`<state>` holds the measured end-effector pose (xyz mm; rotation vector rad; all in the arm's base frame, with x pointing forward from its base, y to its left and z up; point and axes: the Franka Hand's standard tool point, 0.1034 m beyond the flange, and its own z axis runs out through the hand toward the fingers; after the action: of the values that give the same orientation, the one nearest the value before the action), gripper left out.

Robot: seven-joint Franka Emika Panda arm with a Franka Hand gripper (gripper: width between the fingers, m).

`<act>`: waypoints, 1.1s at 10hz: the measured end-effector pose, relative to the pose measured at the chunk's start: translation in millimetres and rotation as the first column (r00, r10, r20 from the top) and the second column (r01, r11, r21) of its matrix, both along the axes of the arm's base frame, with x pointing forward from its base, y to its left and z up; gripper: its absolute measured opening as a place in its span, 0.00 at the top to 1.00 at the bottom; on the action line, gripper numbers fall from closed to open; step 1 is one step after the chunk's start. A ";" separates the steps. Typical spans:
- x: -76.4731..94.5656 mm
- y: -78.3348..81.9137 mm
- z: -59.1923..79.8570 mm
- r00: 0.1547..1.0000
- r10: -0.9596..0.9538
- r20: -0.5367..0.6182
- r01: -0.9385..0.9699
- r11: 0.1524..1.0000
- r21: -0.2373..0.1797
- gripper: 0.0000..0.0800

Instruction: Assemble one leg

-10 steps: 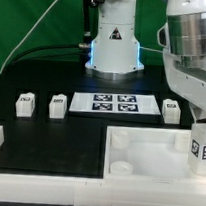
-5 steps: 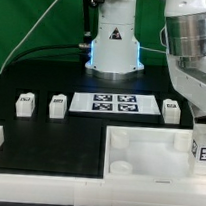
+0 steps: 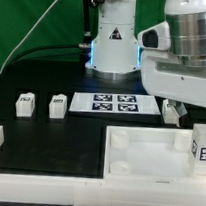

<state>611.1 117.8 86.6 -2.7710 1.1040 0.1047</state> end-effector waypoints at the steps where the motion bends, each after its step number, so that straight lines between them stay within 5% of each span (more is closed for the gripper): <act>1: 1.1 -0.5 -0.3 0.986 0.164 0.014 -0.164 0.986 -0.025 0.19; 5: 1.2 -1.8 -2.6 0.849 0.525 0.057 -0.523 0.851 -0.054 0.19; 8: 1.7 -5.1 -2.7 0.655 0.751 0.085 -0.747 0.661 -0.079 0.19; 10: 1.7 -5.0 -2.7 0.676 0.732 0.083 -0.728 0.681 -0.076 0.19; 11: 1.7 -5.0 -2.7 0.676 0.732 0.083 -0.728 0.681 -0.076 0.34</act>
Offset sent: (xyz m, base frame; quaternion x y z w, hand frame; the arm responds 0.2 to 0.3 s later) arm 0.0008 -0.0033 -0.0038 -0.0090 0.0096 -0.2808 0.9597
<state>612.8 112.7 83.8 -3.0188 -0.1068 0.0219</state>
